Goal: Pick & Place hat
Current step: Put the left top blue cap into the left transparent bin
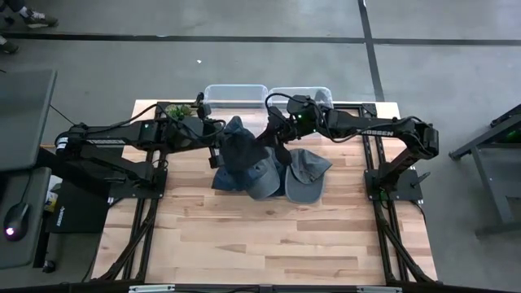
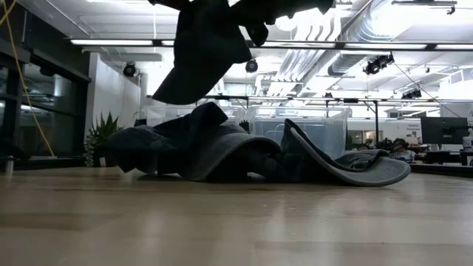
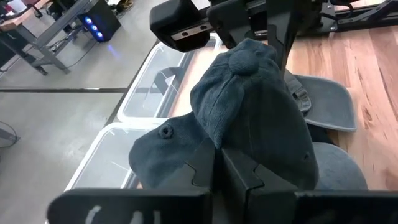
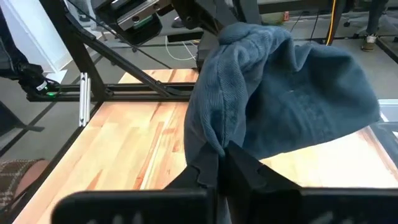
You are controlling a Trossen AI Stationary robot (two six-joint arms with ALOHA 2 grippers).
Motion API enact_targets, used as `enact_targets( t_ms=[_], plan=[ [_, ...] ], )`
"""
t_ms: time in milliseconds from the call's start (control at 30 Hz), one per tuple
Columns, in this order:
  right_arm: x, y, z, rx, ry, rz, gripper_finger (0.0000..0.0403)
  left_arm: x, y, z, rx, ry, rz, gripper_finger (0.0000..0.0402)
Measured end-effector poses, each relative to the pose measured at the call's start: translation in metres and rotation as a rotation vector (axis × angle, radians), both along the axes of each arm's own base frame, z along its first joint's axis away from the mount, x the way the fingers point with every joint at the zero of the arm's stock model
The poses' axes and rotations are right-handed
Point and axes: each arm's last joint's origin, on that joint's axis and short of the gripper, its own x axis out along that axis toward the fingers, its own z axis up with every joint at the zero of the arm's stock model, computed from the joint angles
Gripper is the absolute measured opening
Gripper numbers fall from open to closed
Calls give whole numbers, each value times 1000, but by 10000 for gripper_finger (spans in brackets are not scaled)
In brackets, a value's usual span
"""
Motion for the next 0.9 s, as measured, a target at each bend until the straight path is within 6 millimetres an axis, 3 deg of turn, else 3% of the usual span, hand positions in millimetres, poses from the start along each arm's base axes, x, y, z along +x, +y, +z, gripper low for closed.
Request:
enact_targets(
  t_ms=[200,433,567,733,900],
  plan=[
    [0,0,0,1,1,-1,3,0,0,0,10,2,10,65],
    [0,0,-1,3,10,-2,2,-2,2,1,48,4,71,181],
    [0,-1,-1,-7,12,-18,1,-14,4,5,51,-7,135,232],
    [-5,-1,6,-61,-2,-69,1,-27,4,2,-46,-5,206,247],
    [-20,0,27,-129,-70,-121,0,-31,3,2,-139,-29,222,241]
  ],
)
